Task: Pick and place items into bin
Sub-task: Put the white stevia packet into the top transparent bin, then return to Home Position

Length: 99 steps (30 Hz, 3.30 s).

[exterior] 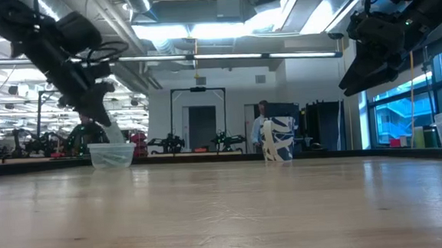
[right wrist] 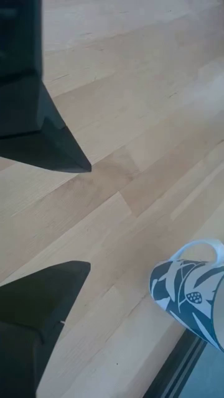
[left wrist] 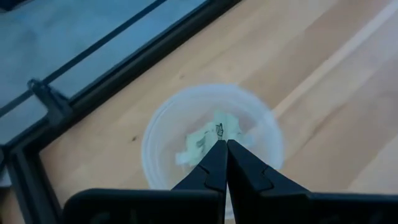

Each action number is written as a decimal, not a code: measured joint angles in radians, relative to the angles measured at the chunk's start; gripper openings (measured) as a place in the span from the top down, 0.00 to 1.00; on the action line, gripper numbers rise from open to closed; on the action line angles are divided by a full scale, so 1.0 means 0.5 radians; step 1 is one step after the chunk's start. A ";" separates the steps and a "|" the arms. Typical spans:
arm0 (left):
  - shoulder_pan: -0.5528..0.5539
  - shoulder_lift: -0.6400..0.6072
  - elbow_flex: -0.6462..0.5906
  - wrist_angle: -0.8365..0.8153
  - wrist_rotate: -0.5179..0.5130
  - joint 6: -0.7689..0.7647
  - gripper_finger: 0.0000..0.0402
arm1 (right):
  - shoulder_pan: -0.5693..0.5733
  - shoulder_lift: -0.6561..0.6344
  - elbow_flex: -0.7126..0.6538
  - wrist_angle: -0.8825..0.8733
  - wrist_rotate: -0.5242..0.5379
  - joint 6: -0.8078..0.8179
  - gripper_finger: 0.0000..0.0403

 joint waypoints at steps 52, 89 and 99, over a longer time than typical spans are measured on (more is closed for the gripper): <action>0.087 -1.368 -0.070 -0.052 0.611 -0.016 0.75 | -0.069 -1.038 -0.133 -0.077 0.051 -0.244 0.39; 0.075 -1.704 -0.792 0.667 0.716 -0.211 0.75 | -0.068 -1.267 -0.893 0.955 -0.005 -0.360 0.39; 0.075 -1.692 -0.792 0.645 0.469 -0.207 0.75 | -0.066 -1.277 -0.909 0.992 -0.005 -0.426 0.39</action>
